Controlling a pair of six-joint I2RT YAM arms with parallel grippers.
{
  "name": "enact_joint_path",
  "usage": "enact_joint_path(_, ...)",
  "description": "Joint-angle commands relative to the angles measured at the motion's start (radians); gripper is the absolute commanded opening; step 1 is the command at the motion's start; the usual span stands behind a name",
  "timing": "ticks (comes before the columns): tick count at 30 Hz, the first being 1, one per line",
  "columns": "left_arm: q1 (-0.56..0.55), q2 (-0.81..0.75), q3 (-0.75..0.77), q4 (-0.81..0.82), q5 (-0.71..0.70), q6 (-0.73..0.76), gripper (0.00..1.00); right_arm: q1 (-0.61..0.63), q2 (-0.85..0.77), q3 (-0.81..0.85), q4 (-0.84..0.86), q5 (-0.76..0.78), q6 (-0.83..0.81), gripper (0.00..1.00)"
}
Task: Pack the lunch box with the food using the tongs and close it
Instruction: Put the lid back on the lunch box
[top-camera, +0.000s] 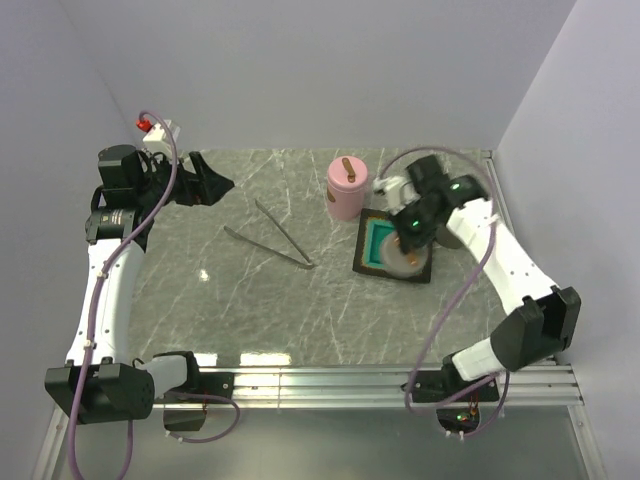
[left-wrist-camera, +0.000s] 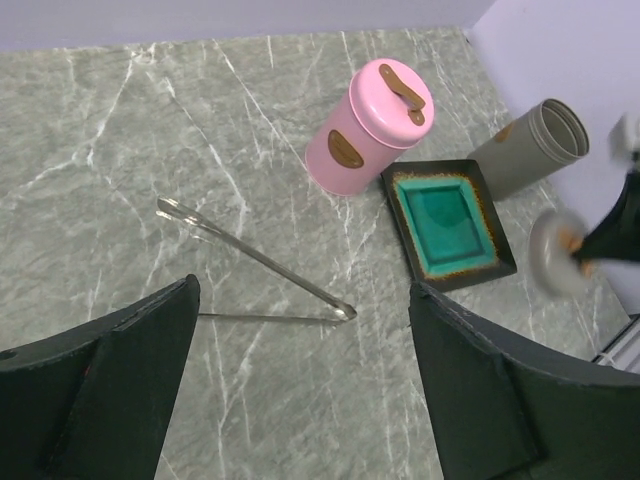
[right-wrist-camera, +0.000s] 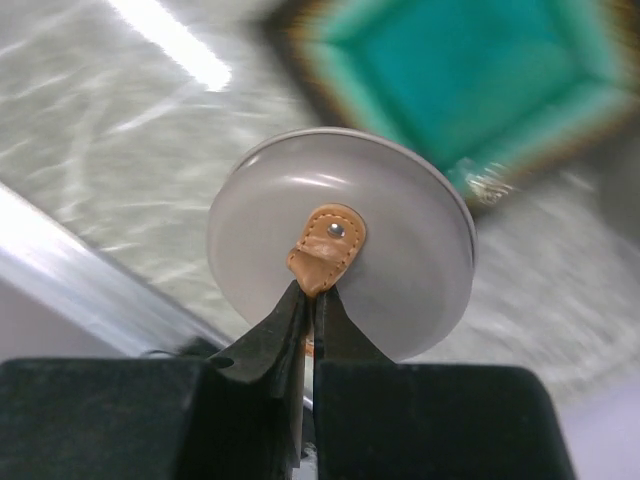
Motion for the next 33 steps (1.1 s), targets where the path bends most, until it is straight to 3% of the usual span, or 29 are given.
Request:
enact_joint_path(1,0.002,-0.009,0.045,-0.004,0.045,0.019,0.92,-0.174,0.030,0.137,-0.169,-0.002,-0.148,0.00)
enact_joint_path(5,0.002,-0.016,0.044,-0.021,0.042,0.029,0.98,-0.445,0.124,0.342,-0.250,-0.020,-0.230,0.00)
enact_joint_path(12,0.002,-0.025,0.025,-0.020,0.053,0.029,0.99,-0.753,0.365,0.720,-0.299,-0.024,-0.300,0.00)
enact_joint_path(18,0.004,-0.027,0.005,-0.012,0.058,0.029,0.99,-0.807,0.506,0.861,-0.299,-0.063,-0.299,0.00)
enact_joint_path(33,0.002,-0.018,-0.047,0.010,0.059,0.020,0.99,-0.793,0.599,0.869,-0.299,-0.217,-0.250,0.00)
